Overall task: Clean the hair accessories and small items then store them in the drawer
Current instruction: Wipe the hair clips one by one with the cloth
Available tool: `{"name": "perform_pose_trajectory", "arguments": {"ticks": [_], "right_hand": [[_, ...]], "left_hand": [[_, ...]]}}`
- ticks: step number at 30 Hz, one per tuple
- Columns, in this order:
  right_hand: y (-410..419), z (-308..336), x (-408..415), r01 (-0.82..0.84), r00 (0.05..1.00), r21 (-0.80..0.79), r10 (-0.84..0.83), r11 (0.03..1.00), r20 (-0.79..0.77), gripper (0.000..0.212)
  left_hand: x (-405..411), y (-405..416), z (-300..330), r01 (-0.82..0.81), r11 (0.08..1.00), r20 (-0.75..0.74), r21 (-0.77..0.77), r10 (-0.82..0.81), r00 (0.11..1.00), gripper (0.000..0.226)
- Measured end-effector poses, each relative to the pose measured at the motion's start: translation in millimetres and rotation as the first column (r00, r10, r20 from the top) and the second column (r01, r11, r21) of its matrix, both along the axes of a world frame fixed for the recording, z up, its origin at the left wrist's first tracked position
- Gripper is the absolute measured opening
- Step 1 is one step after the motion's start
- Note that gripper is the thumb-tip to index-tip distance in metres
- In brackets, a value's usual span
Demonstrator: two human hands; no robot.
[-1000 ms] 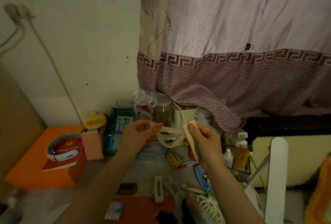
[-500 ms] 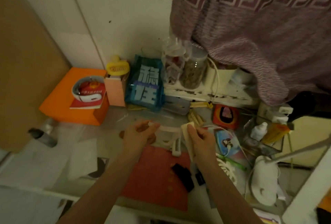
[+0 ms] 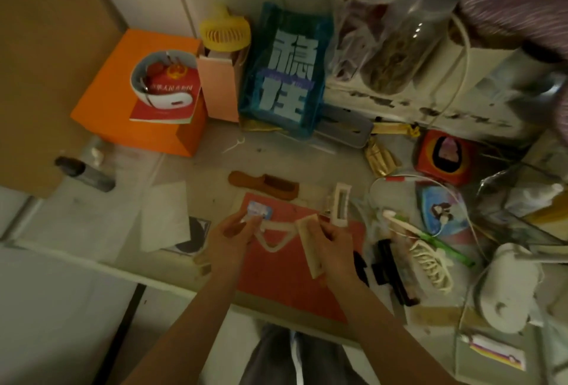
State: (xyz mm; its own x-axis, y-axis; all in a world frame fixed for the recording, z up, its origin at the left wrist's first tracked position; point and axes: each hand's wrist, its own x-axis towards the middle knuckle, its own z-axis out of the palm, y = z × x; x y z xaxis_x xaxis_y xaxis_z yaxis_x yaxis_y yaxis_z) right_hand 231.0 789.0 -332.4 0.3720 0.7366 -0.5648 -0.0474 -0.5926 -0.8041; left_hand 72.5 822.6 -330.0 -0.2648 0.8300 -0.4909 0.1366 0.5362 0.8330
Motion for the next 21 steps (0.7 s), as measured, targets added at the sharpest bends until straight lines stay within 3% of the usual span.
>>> {"name": "perform_pose_trajectory", "arguments": {"ticks": [2, 6, 10, 21], "right_hand": [[0, -16, -11, -0.005, 1.000, -0.059, 0.005, 0.998, 0.005, 0.028], [0, -40, -27, 0.004, 1.000, -0.118, -0.001, 0.993, 0.020, 0.027], [5, -53, -40, -0.011, 0.999, -0.147, 0.016, 0.989, 0.039, 0.026], [12, -74, -60, 0.049, 0.999, -0.205, -0.050, 0.978, 0.000, 0.017]], "left_hand": [[-8, -4, -15, -0.014, 0.999, -0.016, -0.047, 0.013, 1.000, 0.025], [-23, -9, -45, 0.024, 0.993, -0.119, -0.119, -0.038, 0.992, 0.033], [-38, -6, -65, 0.107, 0.982, -0.121, -0.154, -0.127, 0.984, 0.016], [-56, 1, -92, 0.124, 0.967, -0.159, -0.222, -0.161, 0.974, 0.039]]}}
